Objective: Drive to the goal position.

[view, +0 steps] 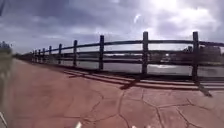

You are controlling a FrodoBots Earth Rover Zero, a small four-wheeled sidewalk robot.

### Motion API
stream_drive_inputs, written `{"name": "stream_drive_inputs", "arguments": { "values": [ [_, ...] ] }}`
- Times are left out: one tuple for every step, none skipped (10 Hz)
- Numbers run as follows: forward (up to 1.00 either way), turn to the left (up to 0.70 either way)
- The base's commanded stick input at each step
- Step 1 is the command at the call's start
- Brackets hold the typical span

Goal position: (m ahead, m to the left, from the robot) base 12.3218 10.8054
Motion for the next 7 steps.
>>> {"name": "stream_drive_inputs", "arguments": {
  "values": [
    [0.00, 0.70],
    [0.00, 0.70],
    [0.00, 0.70],
    [0.00, 0.70],
    [0.00, 0.70],
    [0.00, 0.70],
    [0.00, 0.70]
  ]
}}
